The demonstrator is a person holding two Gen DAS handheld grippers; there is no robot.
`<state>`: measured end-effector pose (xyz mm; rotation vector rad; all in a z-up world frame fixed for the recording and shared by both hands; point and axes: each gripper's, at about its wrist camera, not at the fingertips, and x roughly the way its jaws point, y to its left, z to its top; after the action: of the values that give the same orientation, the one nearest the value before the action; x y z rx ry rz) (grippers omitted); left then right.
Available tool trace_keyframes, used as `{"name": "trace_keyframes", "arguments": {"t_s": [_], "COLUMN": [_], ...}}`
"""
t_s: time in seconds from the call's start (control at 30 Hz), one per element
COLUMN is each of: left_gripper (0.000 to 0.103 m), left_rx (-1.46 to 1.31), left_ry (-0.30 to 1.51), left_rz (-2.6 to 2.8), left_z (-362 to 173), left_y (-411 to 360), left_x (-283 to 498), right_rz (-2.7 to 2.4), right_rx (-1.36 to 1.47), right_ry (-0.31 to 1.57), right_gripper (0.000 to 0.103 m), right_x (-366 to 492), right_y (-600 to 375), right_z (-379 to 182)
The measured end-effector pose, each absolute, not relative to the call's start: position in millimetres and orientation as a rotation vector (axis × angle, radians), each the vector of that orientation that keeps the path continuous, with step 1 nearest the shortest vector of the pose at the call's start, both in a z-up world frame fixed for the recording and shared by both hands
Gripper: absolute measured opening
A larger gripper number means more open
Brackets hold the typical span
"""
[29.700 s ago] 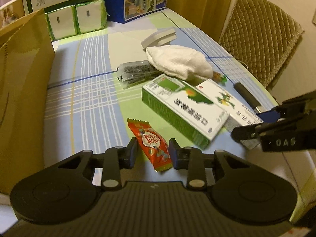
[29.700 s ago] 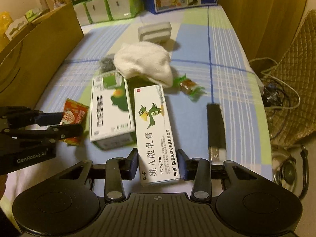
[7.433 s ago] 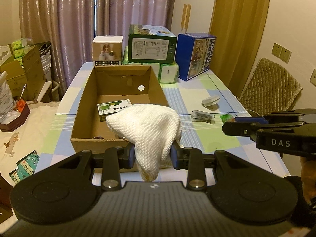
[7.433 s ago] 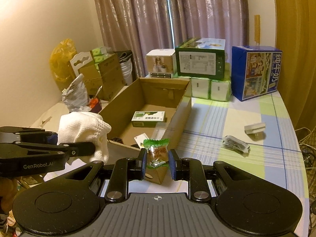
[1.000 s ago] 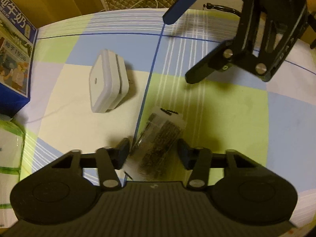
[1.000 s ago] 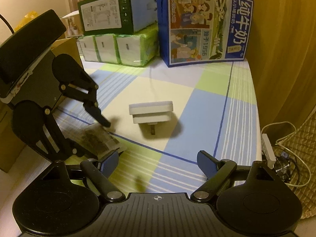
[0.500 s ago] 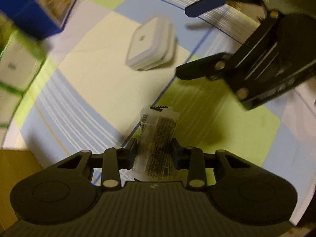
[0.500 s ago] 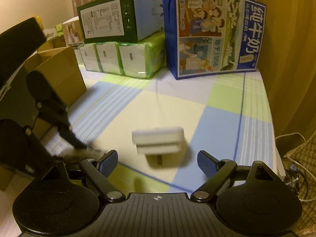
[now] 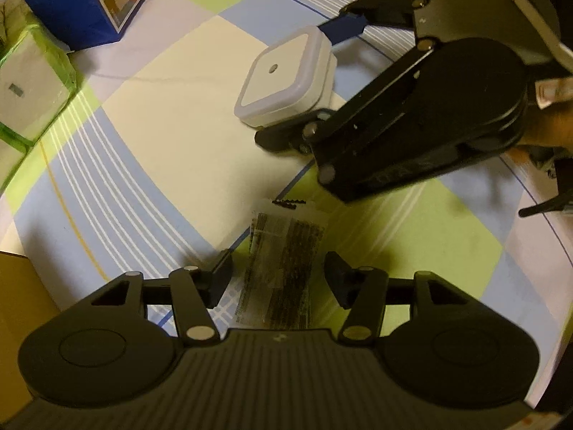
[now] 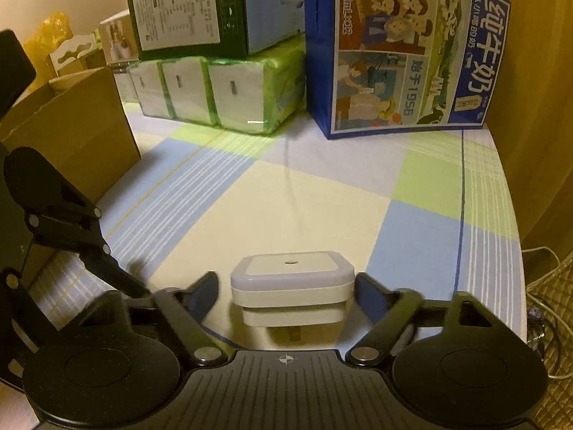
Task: Organize objects
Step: 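Close the left tool on the clear packet while the right tool grasps the white plug, then carry the clear packet and white plug over the cardboard box with both tools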
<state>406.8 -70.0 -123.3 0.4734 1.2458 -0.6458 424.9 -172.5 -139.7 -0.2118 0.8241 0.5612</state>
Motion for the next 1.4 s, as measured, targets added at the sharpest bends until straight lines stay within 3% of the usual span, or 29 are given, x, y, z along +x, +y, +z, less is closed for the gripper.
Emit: {"name": "trace_keyframes", "arguments": {"t_s": [0.03,0.2,0.47,0.7,1.13,1.4], "left_gripper": [0.052,0.031,0.030,0.030,0.030,0.030], "left_rx": [0.473,0.458,0.430,0.325,0.110,0.044], "left_ry": [1.246,1.255,1.278,1.238,1.020,0.894], "left_rz": [-0.645,-0.627,-0.589,-0.575,-0.509,-0.400], "left_z": [-123,-119,-115,-75,19,51], "left_y": [-70,-72,-75,-71,-30,10], "left_x": [407,406,383,346,214,128], "right_rz": [0.557,0.515,0.433,0.378,0.337,0.384], "right_rx": [-0.199,-0.195,-0.115,-0.046,0.039,0.093], "right_ry": [0.826,0.839,0.881,0.867,0.746,0.710], "right_gripper": [0.062,0.062,0.062,0.062,0.062,0.062], "right_x": [426,415,371,313,186,118], "right_y": [-174,-180,-211,-223,-219,-189], "right_z": [-140,-138,-122,-83,6,30]}}
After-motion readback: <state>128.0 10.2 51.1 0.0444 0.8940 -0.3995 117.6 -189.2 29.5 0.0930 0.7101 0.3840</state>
